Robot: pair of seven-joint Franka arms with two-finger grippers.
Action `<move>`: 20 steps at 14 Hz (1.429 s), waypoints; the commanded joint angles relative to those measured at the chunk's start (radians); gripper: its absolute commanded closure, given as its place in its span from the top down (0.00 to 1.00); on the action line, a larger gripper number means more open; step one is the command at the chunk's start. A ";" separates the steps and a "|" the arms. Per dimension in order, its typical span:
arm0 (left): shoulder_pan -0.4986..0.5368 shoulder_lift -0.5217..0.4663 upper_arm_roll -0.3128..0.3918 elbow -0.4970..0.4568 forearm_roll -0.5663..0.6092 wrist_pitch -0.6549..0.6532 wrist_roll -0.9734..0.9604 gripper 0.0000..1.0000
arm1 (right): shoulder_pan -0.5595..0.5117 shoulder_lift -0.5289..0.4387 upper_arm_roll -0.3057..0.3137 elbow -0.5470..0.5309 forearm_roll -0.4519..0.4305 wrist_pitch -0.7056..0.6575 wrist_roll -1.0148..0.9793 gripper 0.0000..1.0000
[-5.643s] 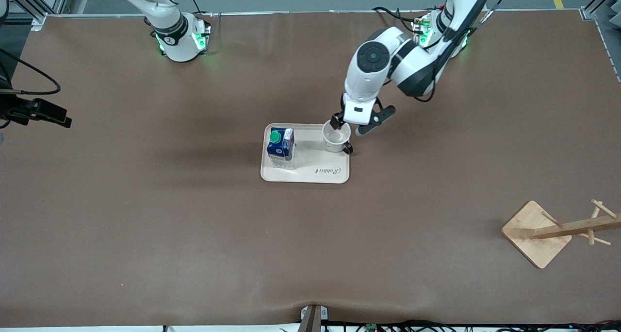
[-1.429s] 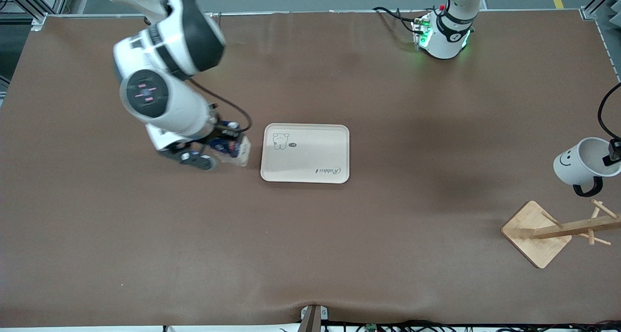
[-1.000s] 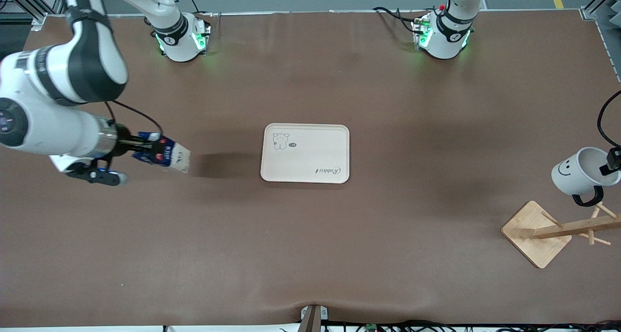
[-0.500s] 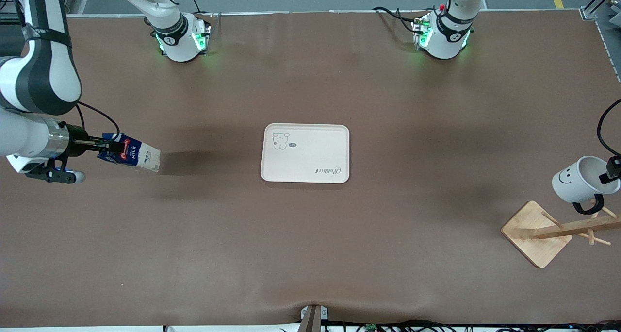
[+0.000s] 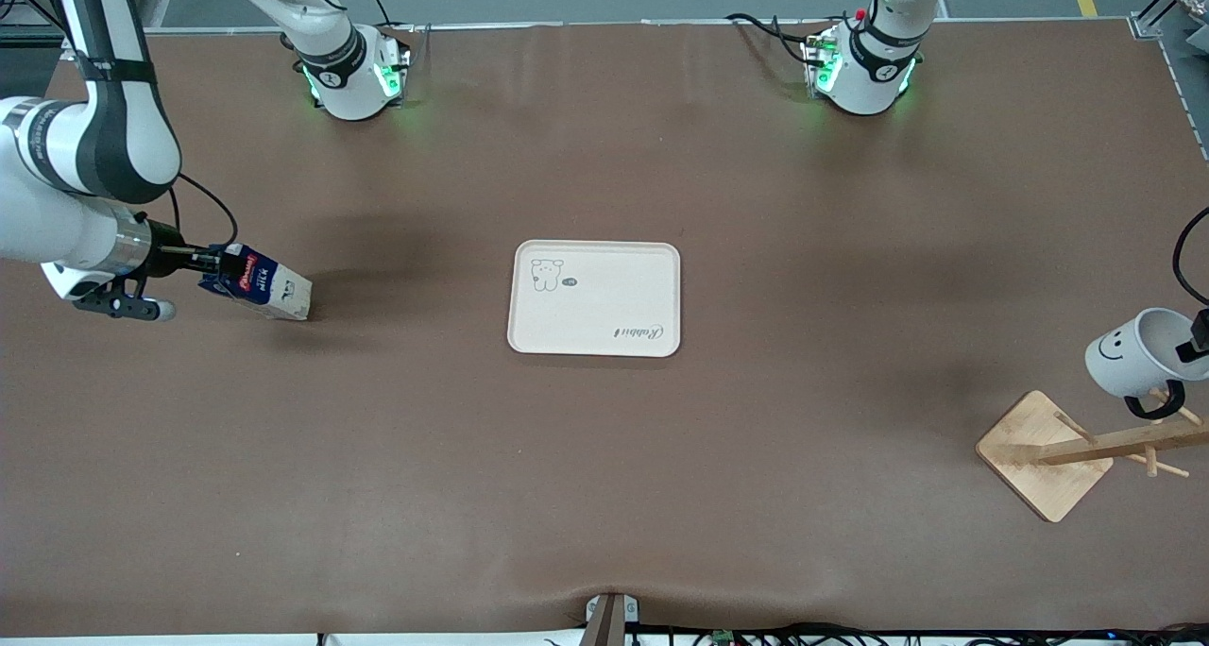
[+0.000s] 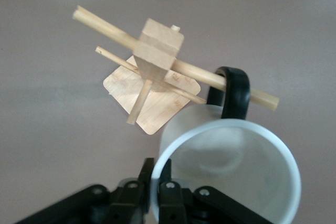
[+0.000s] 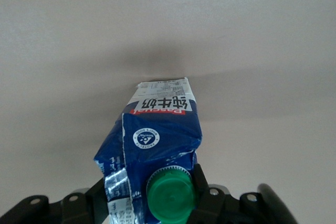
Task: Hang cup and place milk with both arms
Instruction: 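Hang the mug handle on the stand peg while the right gripper holds the carton, then open the right gripper to set the carton down while the left gripper releases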
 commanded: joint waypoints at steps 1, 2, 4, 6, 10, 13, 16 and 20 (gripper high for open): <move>-0.004 0.003 -0.018 0.029 -0.018 -0.003 -0.008 1.00 | -0.022 -0.046 0.023 -0.055 0.007 0.024 0.008 0.00; -0.013 0.000 -0.029 0.027 -0.013 -0.005 -0.050 1.00 | -0.023 -0.043 0.023 -0.054 0.007 0.022 0.011 0.00; -0.038 -0.024 -0.051 0.020 -0.002 -0.023 -0.190 1.00 | -0.040 -0.036 0.023 -0.052 0.007 0.022 0.010 0.25; -0.064 -0.061 -0.072 0.021 0.001 -0.081 -0.286 1.00 | -0.040 -0.030 0.023 -0.046 0.007 0.019 0.010 1.00; -0.136 -0.130 -0.115 0.020 0.073 -0.170 -0.478 1.00 | -0.033 -0.009 0.024 0.039 0.005 -0.068 -0.006 1.00; -0.139 -0.162 -0.199 0.023 0.129 -0.210 -0.558 1.00 | -0.011 0.023 0.027 0.133 -0.005 -0.189 -0.006 1.00; -0.138 -0.173 -0.274 0.027 0.171 -0.256 -0.617 1.00 | 0.012 0.080 0.029 0.268 -0.065 -0.253 -0.004 1.00; -0.138 -0.181 -0.313 0.082 0.194 -0.337 -0.612 1.00 | 0.010 0.202 0.027 0.661 -0.070 -0.485 -0.004 1.00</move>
